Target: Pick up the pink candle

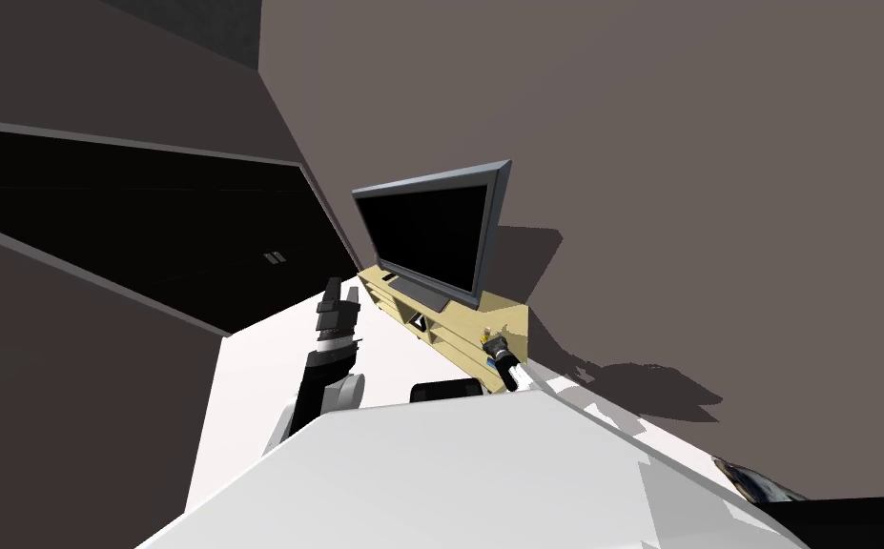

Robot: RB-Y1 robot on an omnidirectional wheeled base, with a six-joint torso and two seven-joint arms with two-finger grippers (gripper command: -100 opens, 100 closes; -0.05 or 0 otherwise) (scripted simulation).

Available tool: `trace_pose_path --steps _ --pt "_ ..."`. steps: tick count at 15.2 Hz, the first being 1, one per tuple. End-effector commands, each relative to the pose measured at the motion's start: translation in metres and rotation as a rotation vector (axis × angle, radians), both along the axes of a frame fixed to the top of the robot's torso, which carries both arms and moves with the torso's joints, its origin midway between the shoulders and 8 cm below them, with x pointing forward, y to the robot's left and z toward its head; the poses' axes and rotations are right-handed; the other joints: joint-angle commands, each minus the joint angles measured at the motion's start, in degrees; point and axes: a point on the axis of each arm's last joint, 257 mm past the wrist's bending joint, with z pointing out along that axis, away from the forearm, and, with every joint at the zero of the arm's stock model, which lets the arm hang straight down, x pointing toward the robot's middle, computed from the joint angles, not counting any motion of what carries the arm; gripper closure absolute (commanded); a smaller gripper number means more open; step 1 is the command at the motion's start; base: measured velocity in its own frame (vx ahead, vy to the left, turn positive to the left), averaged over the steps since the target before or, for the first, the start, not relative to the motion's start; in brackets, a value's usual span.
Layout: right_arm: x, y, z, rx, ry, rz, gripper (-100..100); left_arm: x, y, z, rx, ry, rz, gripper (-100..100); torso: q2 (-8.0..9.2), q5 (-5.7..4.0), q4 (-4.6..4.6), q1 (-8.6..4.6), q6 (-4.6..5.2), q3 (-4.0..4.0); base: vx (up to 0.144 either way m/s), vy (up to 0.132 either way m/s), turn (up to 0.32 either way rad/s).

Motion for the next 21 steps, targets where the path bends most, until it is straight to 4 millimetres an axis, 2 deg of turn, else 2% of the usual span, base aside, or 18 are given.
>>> trace_pose_path --steps 1,6,7,17,18,21 --pt "0.004 -0.001 -0.003 0.001 -0.001 0.007 -100 0.000 0.000 0.000 0.000 0.000 0.000 0 0.00 0.00 0.00 0.00 0.00 0.00 0.016 0.019 -0.057" --pt "0.009 -0.002 -0.007 0.001 -0.001 0.013 -100 0.000 0.000 0.000 0.000 0.000 0.000 0 -0.04 0.01 -0.01 0.05 0.00 -0.02 0.015 0.019 -0.053" --pt "0.009 -0.001 -0.007 0.001 -0.002 0.014 100 0.000 0.000 0.000 0.000 0.000 0.000 0 -0.02 0.01 -0.01 0.03 0.00 -0.01 0.004 0.005 0.000" --pt "0.001 0.000 -0.001 0.002 -0.001 0.005 100 0.000 0.000 0.000 0.000 0.000 0.000 0 0.02 -0.03 0.01 -0.18 0.00 0.02 -0.008 -0.011 0.034" --pt "-0.007 -0.015 -0.006 -0.011 0.014 0.009 -100 0.000 0.000 0.000 0.000 0.000 0.000 0 0.00 -0.03 0.01 -0.16 0.00 0.00 -0.022 -0.025 0.116" --pt "-0.015 -0.032 -0.009 -0.029 0.028 0.014 -100 0.000 0.000 0.000 0.000 0.000 0.000 0 0.11 -0.05 0.03 -0.33 -0.02 0.06 -0.041 -0.047 0.225"
